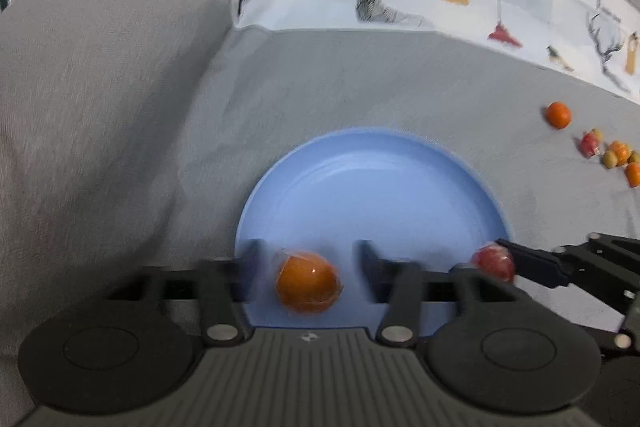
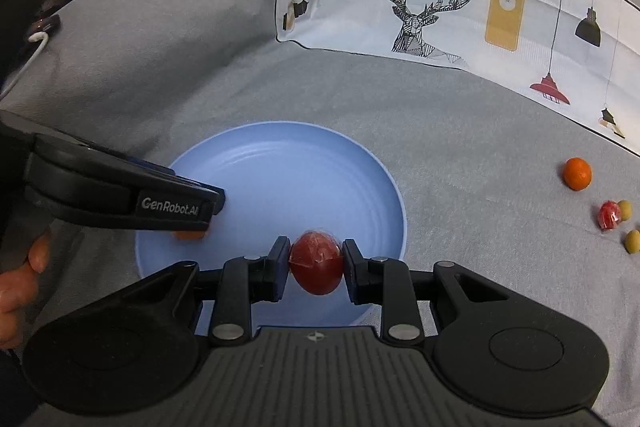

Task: Organize fruits
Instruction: 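Carry the wrapped orange and red plum to the blue plate and release both, then lift both tools away from the plate back toward the fruit cluster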

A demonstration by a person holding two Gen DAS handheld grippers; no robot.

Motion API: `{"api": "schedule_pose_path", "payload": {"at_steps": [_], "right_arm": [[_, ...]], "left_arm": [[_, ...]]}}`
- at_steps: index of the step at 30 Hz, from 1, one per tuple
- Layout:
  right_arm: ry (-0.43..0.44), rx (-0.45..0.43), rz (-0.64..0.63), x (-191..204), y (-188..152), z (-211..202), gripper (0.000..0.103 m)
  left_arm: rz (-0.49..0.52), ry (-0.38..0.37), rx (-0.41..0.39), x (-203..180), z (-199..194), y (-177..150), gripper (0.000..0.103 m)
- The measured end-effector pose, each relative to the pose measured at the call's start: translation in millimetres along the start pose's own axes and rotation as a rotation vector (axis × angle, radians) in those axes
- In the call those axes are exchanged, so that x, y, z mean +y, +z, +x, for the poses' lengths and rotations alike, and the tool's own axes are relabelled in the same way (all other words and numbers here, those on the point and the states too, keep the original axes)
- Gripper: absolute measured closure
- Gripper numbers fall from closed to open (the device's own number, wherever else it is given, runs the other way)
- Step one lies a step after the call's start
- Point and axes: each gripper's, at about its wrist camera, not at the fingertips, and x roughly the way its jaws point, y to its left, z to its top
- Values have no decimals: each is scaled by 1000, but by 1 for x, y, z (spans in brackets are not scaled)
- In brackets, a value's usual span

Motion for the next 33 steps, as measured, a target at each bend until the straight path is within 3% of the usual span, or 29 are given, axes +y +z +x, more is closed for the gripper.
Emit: {"api": "schedule_pose_path", "payload": {"at_steps": [1, 3, 5, 9, 16, 21, 28, 33], "right_arm": [[2, -1, 2, -1, 1, 1, 68], [2, 2, 6, -3, 5, -1, 39], [-22, -11, 2, -3, 6, -11, 25], [-35, -9, -20, -3, -4, -43, 9], [-122, -83, -76, 5, -37, -124, 1], [-170, -214, -28, 10, -52, -178, 1], [-213, -245, -26, 26, -74, -212, 1], [-231, -270, -12, 30, -83, -230, 1]], "left_arm": [[0, -4, -26, -1, -4, 1, 1], [12, -12, -104, -3, -19, 2, 0], [46, -15, -119, -8, -31, 1, 0], [54, -11, -114, -13, -57, -13, 0], [-7, 20, -80, -9, -116, -49, 0], [54, 76, -93, -10, -150, -73, 0], [5, 102, -118, -14, -182, -91, 0], [-7, 81, -105, -21, -195, -101, 0]]}}
